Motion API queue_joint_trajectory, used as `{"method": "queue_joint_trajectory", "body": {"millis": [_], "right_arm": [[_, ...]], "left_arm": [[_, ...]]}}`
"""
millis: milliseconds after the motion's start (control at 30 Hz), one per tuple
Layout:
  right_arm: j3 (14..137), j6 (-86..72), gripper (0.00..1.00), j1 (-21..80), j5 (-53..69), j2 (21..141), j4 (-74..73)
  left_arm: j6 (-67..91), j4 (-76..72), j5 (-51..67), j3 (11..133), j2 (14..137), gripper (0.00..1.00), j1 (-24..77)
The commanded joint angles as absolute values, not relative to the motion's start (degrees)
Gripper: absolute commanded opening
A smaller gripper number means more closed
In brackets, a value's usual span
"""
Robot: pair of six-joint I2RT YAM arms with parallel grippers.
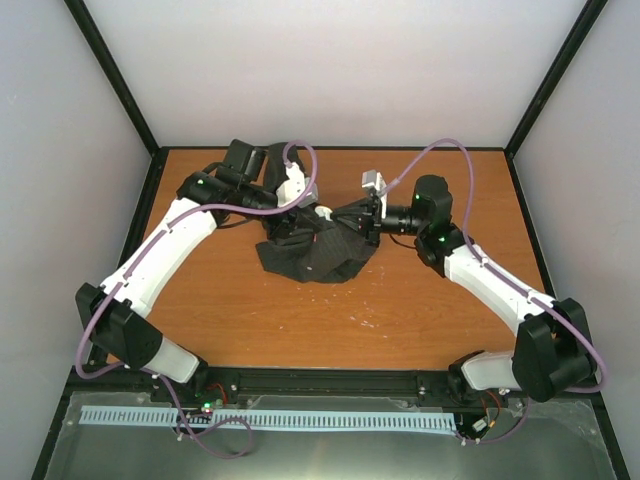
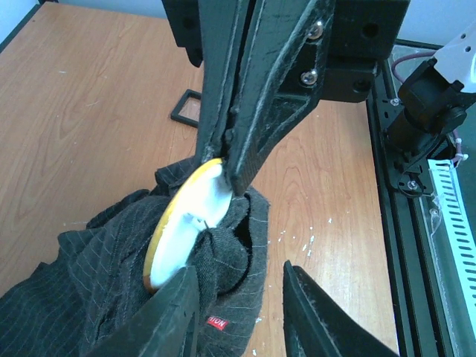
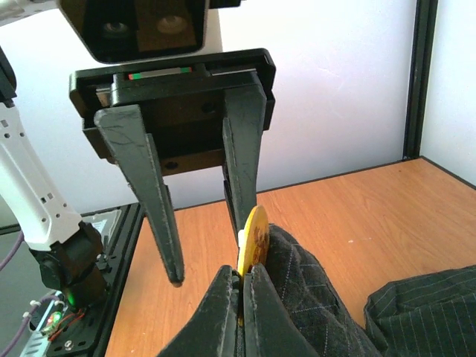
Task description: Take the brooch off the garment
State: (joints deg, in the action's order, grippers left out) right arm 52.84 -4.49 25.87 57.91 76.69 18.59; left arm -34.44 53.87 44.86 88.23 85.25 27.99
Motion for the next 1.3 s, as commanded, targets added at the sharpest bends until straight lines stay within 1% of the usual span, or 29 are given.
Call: {"method": "queue_joint_trajectory", "body": {"millis": [0,133,233,267,300,367,400,467,567,667,767,867,967,1067,1267], "right_arm": [[52.0,-5.0,0.02,25.8,60.4,73.8,20.3],[52.5,-3.5,0.03,25.8,59.9,73.2,18.0],[52.9,-3.7,0.03,25.5,60.1,73.3,17.8],[53.1,-3.8,0.03,25.6,60.3,73.4,17.8],[53.3,-4.0,0.03,25.5,60.6,73.5,18.0],[53.6,-4.0,0.03,25.4,60.8,73.6,17.8],[53.9,-3.7,0.03,25.5,60.9,73.6,17.3],[54.1,-3.3,0.03,25.5,60.9,73.4,16.5],[54.2,-3.3,0.03,25.5,60.8,73.3,16.4],[54.5,-3.8,0.03,25.4,60.9,73.7,16.8],[54.8,-4.2,0.03,25.5,61.0,73.8,17.2],[55.3,-4.2,0.03,25.5,61.0,73.9,16.8],[55.5,-4.5,0.03,25.5,61.4,74.2,16.9],[55.5,-4.8,0.03,25.5,61.2,74.4,17.1],[55.8,-6.2,0.03,25.4,60.7,75.1,18.5]], "left_arm": [[-33.5,51.5,44.8,87.9,86.2,0.32,28.1],[-33.4,52.4,45.7,89.7,86.1,0.23,27.5],[-33.1,52.7,46.3,90.6,85.4,0.23,27.2],[-33.0,52.7,46.3,90.7,85.2,0.24,27.1],[-32.9,52.7,46.3,90.8,85.1,0.28,27.0],[-33.1,53.6,46.8,91.9,85.0,0.44,26.6],[-33.5,54.5,47.3,92.6,84.9,0.51,26.2],[-34.9,55.9,48.2,93.6,84.5,0.56,25.0],[-37.1,56.9,50.0,93.7,84.1,0.59,22.6],[-38.0,57.8,51.1,94.1,84.9,0.58,22.0],[-38.9,59.2,54.9,94.9,86.1,0.54,22.0],[-39.1,59.9,56.5,95.4,87.4,0.49,22.1],[-39.9,61.6,58.0,97.1,89.2,0.41,22.1],[-41.3,64.1,59.9,98.4,90.5,0.36,22.4],[-41.1,63.9,58.4,96.3,90.4,0.31,24.2]]}}
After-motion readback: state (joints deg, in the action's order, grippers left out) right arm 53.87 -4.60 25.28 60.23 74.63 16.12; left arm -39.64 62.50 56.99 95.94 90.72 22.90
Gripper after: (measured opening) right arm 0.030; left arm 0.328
